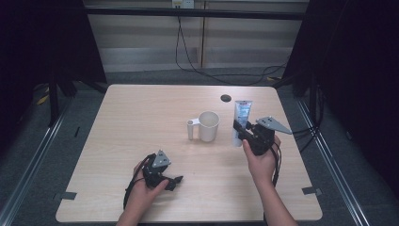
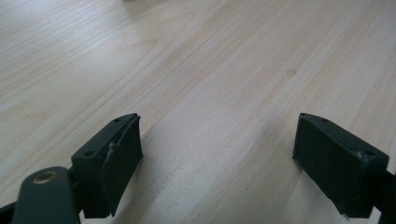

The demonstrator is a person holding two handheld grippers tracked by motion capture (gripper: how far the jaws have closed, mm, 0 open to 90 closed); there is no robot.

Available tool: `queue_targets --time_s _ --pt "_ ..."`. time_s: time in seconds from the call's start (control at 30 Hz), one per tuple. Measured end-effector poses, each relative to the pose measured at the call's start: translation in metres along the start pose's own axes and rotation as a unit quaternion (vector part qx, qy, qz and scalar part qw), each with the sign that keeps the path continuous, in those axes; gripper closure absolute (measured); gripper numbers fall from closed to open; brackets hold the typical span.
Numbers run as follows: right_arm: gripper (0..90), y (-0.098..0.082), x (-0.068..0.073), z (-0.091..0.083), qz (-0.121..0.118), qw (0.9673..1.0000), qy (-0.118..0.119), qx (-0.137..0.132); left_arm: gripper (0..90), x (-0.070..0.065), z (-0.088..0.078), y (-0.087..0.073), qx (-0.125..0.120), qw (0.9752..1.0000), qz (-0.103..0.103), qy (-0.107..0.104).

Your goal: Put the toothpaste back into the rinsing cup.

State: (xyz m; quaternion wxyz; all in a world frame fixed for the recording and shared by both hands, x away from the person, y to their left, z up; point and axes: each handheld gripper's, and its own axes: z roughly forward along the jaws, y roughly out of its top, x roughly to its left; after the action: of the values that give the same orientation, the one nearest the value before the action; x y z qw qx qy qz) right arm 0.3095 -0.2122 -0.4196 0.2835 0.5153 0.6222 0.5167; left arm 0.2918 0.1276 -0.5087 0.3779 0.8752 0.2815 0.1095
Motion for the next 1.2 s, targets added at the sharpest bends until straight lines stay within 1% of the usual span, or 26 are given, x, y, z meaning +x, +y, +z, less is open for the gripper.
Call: queue_targets --time_s 0.3,0.47,0.5,0.73,0.8,0.87,1.03,1.13,1.2 --pt "64.3 0.009 0.008 0.002 -0.008 0.9998 0.010 -0.017 15.2 0.000 0.000 0.000 0.000 1.0000 0.000 0.000" --pt "64.2 0.013 0.012 0.004 -0.032 0.9992 0.009 -0.020 15.2 0.000 0.000 0.000 0.002 1.0000 0.001 0.000" --pt "64.3 0.014 0.013 0.005 -0.030 0.9991 0.015 -0.025 15.2 0.000 0.000 0.000 0.002 1.0000 0.001 0.000" --pt "64.5 0.017 0.017 0.008 -0.027 0.9988 0.023 -0.034 15.2 0.000 0.000 0.000 0.001 1.0000 0.000 0.000" --pt "64.8 0.019 0.018 0.010 -0.029 0.9986 0.020 -0.040 15.2 0.000 0.000 0.000 0.002 1.0000 0.000 0.000" --pt "64.8 0.020 0.018 0.011 -0.023 0.9986 0.024 -0.041 15.2 0.000 0.000 0.000 0.002 1.0000 0.001 0.000" --pt "64.8 0.023 0.019 0.014 -0.027 0.9982 0.023 -0.050 15.2 0.000 0.000 0.000 0.002 1.0000 0.000 0.000" --pt "64.7 0.025 0.020 0.017 -0.025 0.9981 0.026 -0.050 15.2 0.000 0.000 0.000 0.002 1.0000 0.000 0.000" --pt "64.7 0.026 0.022 0.019 -0.030 0.9980 0.026 -0.050 15.2 0.000 0.000 0.000 0.002 1.0000 0.001 0.000"
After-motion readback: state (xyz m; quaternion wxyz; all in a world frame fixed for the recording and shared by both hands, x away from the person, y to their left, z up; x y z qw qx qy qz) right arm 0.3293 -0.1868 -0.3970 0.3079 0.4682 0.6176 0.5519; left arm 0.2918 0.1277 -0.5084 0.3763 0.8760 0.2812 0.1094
